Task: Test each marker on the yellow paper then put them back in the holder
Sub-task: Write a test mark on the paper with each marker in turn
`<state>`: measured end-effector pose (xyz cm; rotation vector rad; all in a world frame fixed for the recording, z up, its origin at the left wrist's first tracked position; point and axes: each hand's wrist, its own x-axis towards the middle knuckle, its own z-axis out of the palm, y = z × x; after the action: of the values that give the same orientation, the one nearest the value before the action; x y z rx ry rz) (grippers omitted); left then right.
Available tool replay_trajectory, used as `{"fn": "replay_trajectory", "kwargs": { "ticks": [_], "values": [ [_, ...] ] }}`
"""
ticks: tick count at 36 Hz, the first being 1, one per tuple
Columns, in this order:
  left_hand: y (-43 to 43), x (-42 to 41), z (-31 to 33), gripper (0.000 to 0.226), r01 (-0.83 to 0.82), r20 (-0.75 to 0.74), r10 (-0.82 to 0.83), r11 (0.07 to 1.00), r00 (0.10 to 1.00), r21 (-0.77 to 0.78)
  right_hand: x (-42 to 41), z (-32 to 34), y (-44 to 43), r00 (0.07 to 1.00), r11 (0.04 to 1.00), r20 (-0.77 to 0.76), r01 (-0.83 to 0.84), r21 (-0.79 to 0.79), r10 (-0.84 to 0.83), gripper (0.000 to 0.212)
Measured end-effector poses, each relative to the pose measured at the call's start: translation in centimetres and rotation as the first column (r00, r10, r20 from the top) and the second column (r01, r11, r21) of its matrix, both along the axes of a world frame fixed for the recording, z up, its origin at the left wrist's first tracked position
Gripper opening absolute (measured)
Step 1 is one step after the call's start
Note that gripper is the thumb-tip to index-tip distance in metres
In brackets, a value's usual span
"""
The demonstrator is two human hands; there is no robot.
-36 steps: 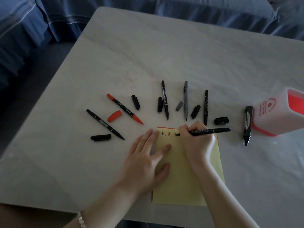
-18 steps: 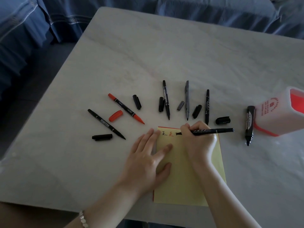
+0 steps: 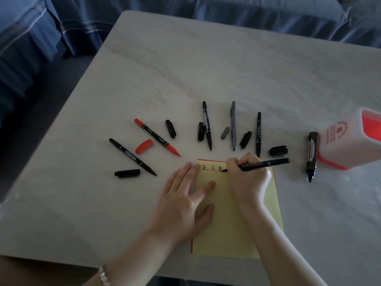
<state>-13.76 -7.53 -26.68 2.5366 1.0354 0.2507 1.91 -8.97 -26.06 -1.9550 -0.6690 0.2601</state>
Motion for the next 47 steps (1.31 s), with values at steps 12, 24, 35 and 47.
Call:
{"fn": "replay_trajectory", "kwargs": {
  "ticks": [12,24,35,47],
  "values": [
    [0.1,0.0,-0.3,0.047,0.026,-0.021,-0.025,0.999,0.999,0.033,1.5,2.2,0.2,0.931,0.990,-0.363,0.093,0.103,-0.050,0.027],
    [0.1,0.0,-0.4,0.045,0.029,0.023,-0.030,0.999,0.999,0.035,6.7,10.7,4.5,0.712,0.890,-0.605,-0.456,-0.015,0.355,0.022],
    [0.1,-0.1,-0.6,0.045,0.023,0.040,-0.024,1.000,0.999,0.020,0.3,7.8,11.0,0.682,0.524,-0.079,-0.625,-0.579,0.727,0.029],
    [0.0,0.0,-0.5,0.045,0.021,0.041,-0.022,0.999,0.999,0.028,1.3,5.3,10.6,0.800,0.695,0.089,-0.453,-0.559,0.594,0.029]
  ]
}}
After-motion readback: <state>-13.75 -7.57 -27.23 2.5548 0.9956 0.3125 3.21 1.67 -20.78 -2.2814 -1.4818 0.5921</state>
